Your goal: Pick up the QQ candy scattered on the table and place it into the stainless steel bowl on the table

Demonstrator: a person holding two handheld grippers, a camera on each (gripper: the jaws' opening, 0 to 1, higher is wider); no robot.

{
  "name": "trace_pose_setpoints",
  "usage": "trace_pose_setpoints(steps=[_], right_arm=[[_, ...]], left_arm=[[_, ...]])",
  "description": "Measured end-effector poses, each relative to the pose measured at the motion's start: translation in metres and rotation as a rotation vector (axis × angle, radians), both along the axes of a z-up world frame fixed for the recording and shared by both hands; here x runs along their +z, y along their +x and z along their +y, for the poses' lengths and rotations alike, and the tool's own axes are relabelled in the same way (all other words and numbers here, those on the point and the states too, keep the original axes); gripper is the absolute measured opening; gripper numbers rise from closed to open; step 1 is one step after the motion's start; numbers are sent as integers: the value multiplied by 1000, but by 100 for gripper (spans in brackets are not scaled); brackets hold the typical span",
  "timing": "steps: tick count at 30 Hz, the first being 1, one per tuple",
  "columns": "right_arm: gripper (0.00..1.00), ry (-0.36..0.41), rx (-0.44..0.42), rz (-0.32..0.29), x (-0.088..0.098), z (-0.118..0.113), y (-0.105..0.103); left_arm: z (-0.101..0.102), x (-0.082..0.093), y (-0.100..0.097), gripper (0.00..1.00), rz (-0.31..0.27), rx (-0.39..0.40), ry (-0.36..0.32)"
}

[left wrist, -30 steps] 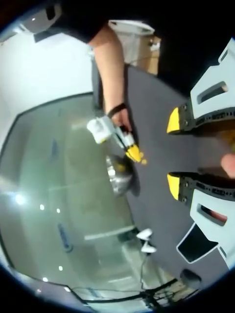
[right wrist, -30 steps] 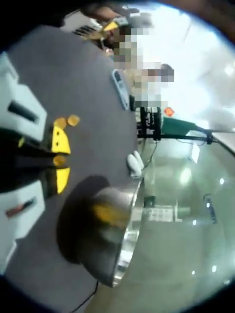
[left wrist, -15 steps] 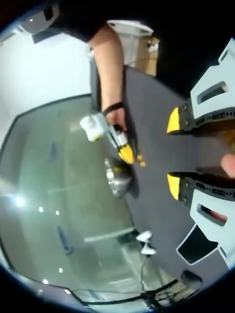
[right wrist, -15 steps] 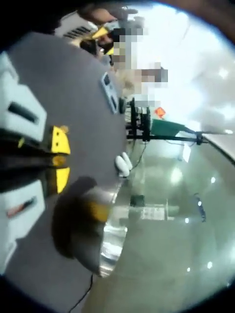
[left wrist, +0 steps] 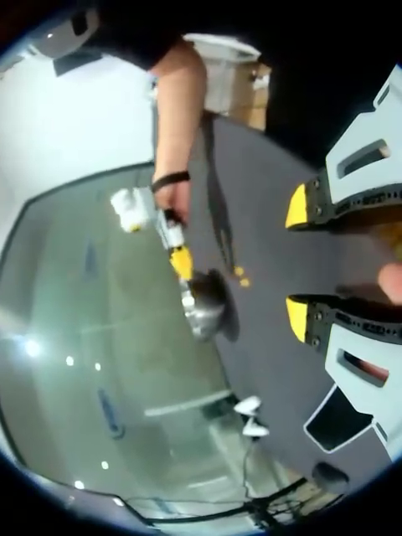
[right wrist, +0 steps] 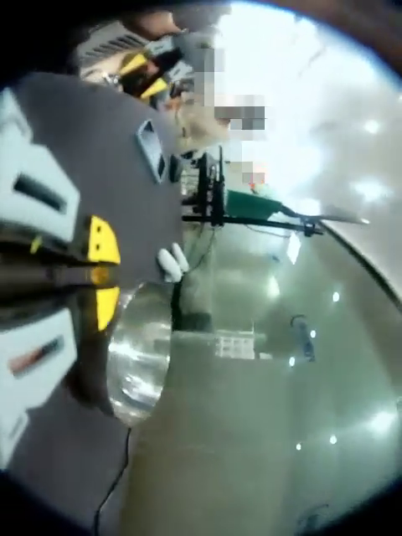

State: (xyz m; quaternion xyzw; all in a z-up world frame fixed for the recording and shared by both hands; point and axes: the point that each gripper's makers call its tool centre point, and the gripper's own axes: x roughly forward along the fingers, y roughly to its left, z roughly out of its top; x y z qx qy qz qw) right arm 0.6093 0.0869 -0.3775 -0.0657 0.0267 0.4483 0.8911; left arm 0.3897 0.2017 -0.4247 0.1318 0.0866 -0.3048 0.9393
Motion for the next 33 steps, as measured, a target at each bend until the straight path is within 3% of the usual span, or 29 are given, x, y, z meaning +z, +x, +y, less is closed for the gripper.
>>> trace_pose_setpoints(steps=[8,15,18,21,25,33], right_arm=[[9,-9,-8,-43,13,3,15],[9,-28,-72,-37,18,1,62],[9,-30,-81,-49,22,9,54],[9,-24,-109,-45,21,11,76],[9,-53,-114,-42,15,17,90],[9,-37,-125,-41,15,12,97]], left_arm=[[-2,0,-1,32,2,-9,18],[-1,2,-2,32,1,-8,22],[-2,0,-2,32,6,-8,30],[-3,0,-3,32,8,-11,29],[-5,-2,-1,32,17,-13,35],[-3,-3,2,32,16,-9,30]])
